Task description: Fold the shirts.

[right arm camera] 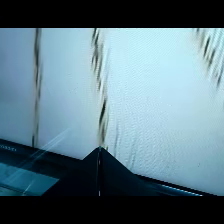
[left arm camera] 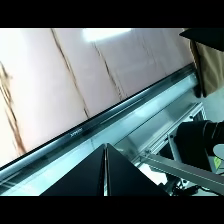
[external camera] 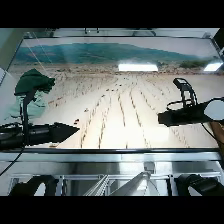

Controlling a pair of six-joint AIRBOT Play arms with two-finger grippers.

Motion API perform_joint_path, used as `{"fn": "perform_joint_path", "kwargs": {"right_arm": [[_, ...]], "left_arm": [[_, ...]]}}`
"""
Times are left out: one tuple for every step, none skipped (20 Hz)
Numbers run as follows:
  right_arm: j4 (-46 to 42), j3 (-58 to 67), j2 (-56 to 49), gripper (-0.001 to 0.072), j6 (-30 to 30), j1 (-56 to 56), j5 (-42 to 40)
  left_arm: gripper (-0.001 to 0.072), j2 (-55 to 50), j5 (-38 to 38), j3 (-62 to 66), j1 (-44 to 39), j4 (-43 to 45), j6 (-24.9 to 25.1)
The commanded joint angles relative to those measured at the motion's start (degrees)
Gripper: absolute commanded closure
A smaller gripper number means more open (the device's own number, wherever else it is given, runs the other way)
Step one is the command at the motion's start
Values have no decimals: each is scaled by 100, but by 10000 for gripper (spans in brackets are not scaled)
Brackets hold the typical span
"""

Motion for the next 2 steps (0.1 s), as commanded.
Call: {"fn": "perform_joint_path", "kwargs": {"right_arm": [[2, -13, 2, 692, -2, 7, -2], [2, -13, 2, 692, -2, 7, -2]], "left_arm": [[687, 153, 61, -24, -2, 0, -28], [688, 149, 35, -26, -2, 2, -28]]}}
